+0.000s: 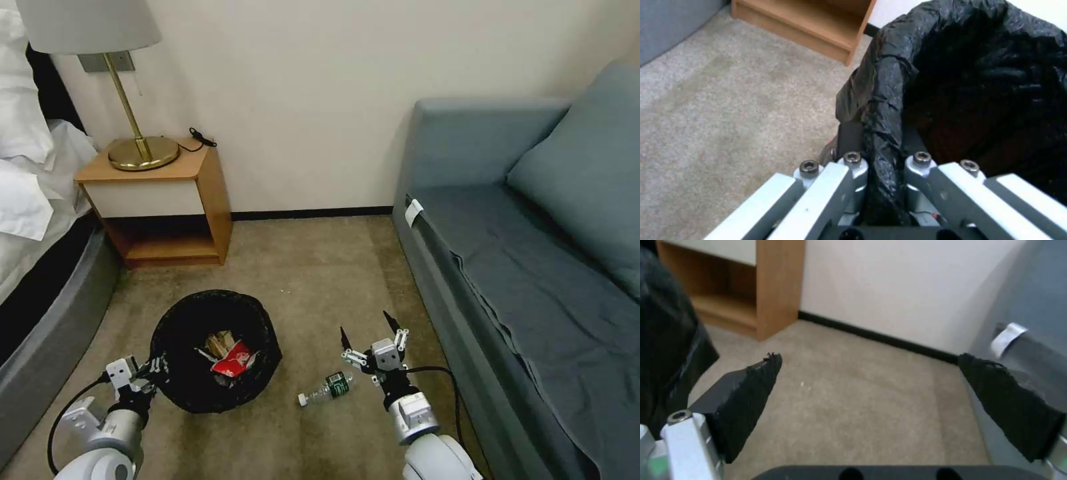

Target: Pick up the trash bin, then pick up the garbage on the floor and place it into the trash bin.

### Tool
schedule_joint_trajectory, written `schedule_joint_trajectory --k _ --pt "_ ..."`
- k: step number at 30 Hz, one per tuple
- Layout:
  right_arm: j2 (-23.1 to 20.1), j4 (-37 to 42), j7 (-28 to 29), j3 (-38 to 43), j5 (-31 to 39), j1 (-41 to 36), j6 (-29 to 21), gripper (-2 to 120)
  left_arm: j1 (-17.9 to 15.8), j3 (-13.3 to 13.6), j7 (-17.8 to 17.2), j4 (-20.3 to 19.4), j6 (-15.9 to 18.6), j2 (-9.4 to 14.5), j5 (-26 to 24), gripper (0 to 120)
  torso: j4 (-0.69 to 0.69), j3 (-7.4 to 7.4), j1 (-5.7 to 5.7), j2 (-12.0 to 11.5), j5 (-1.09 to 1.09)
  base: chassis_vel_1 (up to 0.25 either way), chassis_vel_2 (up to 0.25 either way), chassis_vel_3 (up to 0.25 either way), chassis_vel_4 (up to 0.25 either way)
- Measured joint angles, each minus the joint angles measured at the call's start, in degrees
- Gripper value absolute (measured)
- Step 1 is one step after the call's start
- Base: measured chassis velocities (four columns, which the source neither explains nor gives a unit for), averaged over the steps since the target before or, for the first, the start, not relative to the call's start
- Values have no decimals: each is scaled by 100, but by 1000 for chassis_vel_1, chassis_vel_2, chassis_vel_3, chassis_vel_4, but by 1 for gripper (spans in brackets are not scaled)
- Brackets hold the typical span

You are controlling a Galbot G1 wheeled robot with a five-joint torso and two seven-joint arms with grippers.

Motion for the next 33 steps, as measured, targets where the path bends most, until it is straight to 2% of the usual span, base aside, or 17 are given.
schedule_joint_trajectory --k 6,8,9,10,11,12,15,16,19,20,24,25,28,29,30,33 --pt "-362 -375 396 -907 1119 1065 -606 100 -92 3 5 -26 22 3 21 4 0 0 0 0 0 0 0 0 0" --pt "-375 -564 673 -1348 1854 1630 -863 100 -132 -7 5 -26 34 13 33 4 1 0 0 0 -1 0 0 0 0" --pt "-375 -564 673 -1348 1854 1630 -863 100 -132 -7 5 -26 34 13 33 4 1 0 0 0 -1 0 0 0 0" --pt "-318 -724 864 -1632 2383 2009 -1048 100 -152 -32 5 -26 44 15 31 4 1 0 0 0 0 0 0 0 0" --pt "14 -1178 1412 -2234 3507 2819 -1546 100 -191 -116 19 12 80 31 4 4 1 1 0 0 -1 0 0 0 0" --pt "14 -1178 1412 -2234 3507 2819 -1546 100 -191 -116 19 12 80 31 4 4 1 1 0 0 -1 0 0 0 0" --pt "438 -1672 2090 -2572 4685 3449 -2079 100 -201 -205 47 101 81 82 -68 4 2 1 0 0 -1 0 0 0 0" --pt "438 -1672 2090 -2572 4685 3449 -2079 100 -201 -205 47 101 81 82 -68 4 2 1 0 0 -1 0 0 0 0" --pt "685 -1923 3017 -2733 5795 3846 -2586 100 -212 -271 72 192 78 131 -143 4 2 0 0 0 -1 0 0 0 0" --pt "685 -1923 3017 -2733 5795 3846 -2586 100 -212 -271 72 192 78 131 -143 4 2 0 0 0 -1 0 0 0 0" --pt "906 -2238 4448 -2782 7407 4217 -2944 100 -249 -307 91 336 51 222 -234 4 1 1 0 -1 -2 0 0 0 0" --pt "906 -2238 4448 -2782 7407 4217 -2944 100 -249 -307 91 336 51 222 -234 4 1 1 0 -1 -2 0 0 0 0" --pt "1007 -2434 5585 -2587 8523 4368 -3076 100 -290 -288 93 401 44 285 -289 4 0 1 0 0 -1 0 0 0 0" --pt "1007 -2434 5585 -2587 8523 4368 -3076 100 -290 -288 93 401 44 285 -289 4 0 1 0 0 -1 0 0 0 0" --pt "1049 -2524 5912 -2512 8829 4392 -3086 100 -304 -275 94 410 44 294 -295 4 0 1 0 -1 -1 0 0 0 0" --pt "1161 -2675 6340 -2347 9294 4411 -3102 100 -326 -235 94 425 44 310 -303 4 0 0 0 0 -1 0 0 0 0"
